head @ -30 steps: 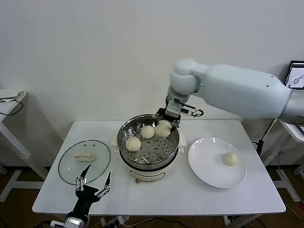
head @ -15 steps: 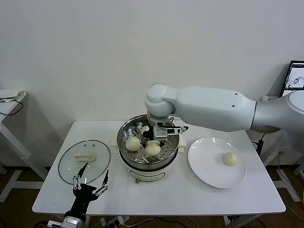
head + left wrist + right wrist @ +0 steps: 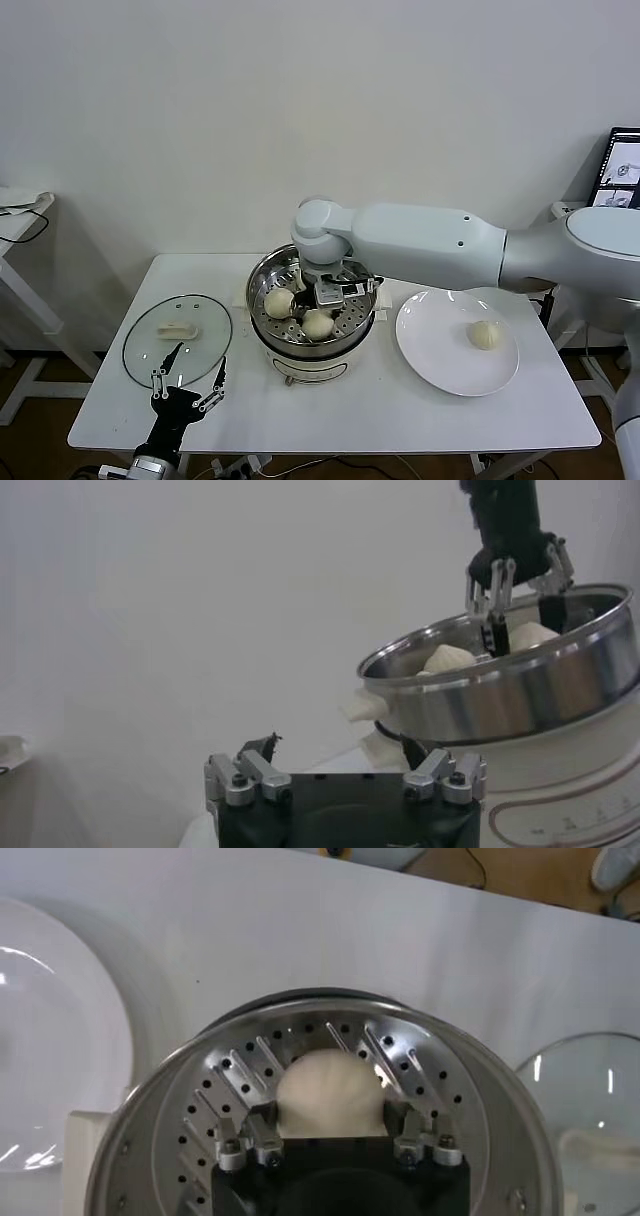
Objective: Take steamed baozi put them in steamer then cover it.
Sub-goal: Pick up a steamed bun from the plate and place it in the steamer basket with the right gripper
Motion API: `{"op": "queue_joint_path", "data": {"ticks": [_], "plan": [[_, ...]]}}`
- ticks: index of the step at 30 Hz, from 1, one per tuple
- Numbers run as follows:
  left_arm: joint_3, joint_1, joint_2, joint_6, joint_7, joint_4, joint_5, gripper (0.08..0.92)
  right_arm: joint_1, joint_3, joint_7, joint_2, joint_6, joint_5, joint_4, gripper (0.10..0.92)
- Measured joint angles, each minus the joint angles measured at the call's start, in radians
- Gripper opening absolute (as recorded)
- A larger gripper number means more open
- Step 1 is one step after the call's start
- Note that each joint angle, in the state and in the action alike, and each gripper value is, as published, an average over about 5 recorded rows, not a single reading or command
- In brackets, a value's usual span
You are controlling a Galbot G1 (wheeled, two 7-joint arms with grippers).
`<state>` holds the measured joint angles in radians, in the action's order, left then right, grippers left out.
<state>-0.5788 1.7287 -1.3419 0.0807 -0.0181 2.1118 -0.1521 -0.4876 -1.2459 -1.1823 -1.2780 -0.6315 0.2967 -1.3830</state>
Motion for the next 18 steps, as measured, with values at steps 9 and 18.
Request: {"op": "queue_joint_path", "data": {"ticks": [9,18], "plan": [[-0.001,-0.007,-0.005,0.008,0.007,-0.012,0.000,0.823,0.020,0.024,-0.001,-0.002,-0.022,0.020,0.011,0.820],[-0.008,-0.004,-0.004,0.007,0.011,-0.006,0.001,0.823,0.000,0.125,-0.035,0.074,-0.006,-0.017,0.016,0.823]]}}
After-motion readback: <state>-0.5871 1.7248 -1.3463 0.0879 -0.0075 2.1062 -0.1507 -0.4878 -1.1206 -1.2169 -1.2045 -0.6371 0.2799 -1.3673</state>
